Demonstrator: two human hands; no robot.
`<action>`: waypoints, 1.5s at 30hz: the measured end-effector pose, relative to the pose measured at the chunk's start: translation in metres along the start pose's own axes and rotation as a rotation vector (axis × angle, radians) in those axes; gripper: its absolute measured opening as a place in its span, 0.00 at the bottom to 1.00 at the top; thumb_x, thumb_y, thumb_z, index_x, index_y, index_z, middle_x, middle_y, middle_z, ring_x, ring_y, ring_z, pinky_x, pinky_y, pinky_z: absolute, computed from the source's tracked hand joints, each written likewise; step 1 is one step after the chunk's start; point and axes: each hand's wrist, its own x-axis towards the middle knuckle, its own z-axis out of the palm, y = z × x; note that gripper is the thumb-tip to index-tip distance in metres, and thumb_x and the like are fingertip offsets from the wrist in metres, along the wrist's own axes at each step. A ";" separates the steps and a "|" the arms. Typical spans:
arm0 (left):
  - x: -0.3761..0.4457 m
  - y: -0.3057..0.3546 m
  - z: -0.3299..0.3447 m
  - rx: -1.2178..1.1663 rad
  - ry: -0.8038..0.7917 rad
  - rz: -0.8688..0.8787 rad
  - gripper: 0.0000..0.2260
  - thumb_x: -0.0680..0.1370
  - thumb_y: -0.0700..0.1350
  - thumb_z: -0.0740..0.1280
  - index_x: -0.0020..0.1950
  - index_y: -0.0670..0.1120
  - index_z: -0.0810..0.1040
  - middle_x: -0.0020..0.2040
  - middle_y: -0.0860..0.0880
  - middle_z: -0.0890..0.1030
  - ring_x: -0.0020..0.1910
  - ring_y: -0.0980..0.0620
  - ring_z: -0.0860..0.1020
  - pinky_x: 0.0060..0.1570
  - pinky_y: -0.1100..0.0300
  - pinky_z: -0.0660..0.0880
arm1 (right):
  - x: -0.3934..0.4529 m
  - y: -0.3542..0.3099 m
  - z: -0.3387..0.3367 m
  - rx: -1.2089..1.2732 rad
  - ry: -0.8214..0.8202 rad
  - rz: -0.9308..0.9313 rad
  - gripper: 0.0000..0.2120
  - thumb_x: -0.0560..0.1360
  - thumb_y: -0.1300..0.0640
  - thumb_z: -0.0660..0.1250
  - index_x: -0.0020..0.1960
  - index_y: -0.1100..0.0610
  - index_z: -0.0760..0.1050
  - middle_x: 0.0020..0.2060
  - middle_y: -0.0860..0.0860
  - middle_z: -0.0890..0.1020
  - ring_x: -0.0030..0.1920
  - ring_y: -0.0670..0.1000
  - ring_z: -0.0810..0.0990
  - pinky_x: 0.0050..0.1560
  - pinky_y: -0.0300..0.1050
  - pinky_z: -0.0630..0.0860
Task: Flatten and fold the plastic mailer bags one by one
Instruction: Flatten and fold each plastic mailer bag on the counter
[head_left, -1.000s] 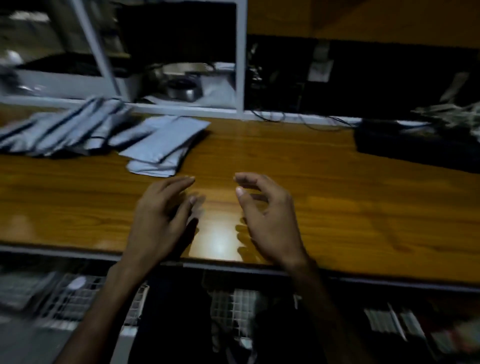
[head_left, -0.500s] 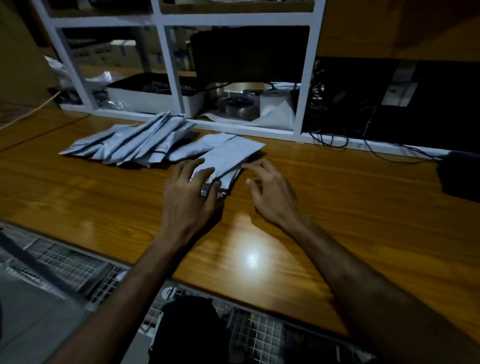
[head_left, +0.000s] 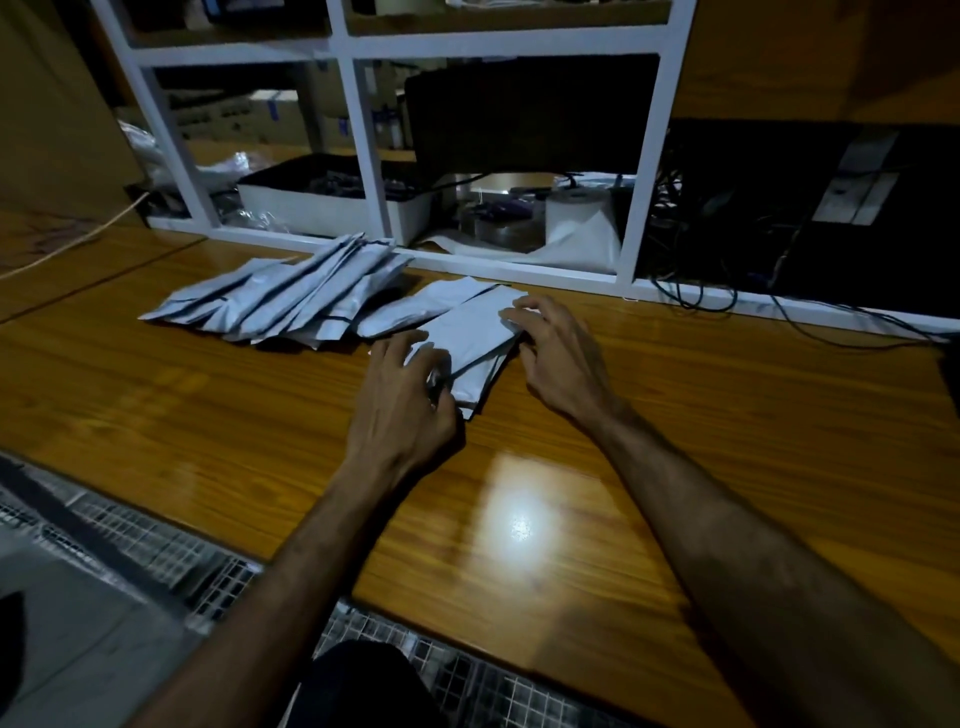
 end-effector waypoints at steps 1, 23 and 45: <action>0.001 0.000 0.001 -0.012 -0.007 -0.003 0.13 0.76 0.44 0.70 0.60 0.47 0.80 0.72 0.45 0.71 0.72 0.47 0.66 0.64 0.51 0.74 | 0.003 0.001 0.001 0.003 0.001 -0.004 0.23 0.77 0.64 0.69 0.70 0.51 0.77 0.69 0.51 0.76 0.69 0.52 0.72 0.70 0.55 0.69; -0.029 0.034 0.001 -0.274 0.060 0.563 0.10 0.77 0.41 0.71 0.57 0.38 0.83 0.62 0.41 0.81 0.67 0.46 0.77 0.64 0.51 0.78 | -0.122 -0.001 -0.120 -0.038 0.291 0.013 0.11 0.77 0.64 0.71 0.58 0.56 0.84 0.55 0.51 0.86 0.59 0.51 0.81 0.66 0.47 0.67; -0.094 0.075 0.004 -0.264 -0.263 0.660 0.04 0.76 0.42 0.75 0.48 0.49 0.83 0.61 0.54 0.81 0.61 0.53 0.79 0.48 0.51 0.81 | -0.274 -0.015 -0.203 -0.092 0.021 0.303 0.07 0.76 0.53 0.71 0.52 0.47 0.86 0.60 0.40 0.83 0.61 0.44 0.79 0.62 0.42 0.69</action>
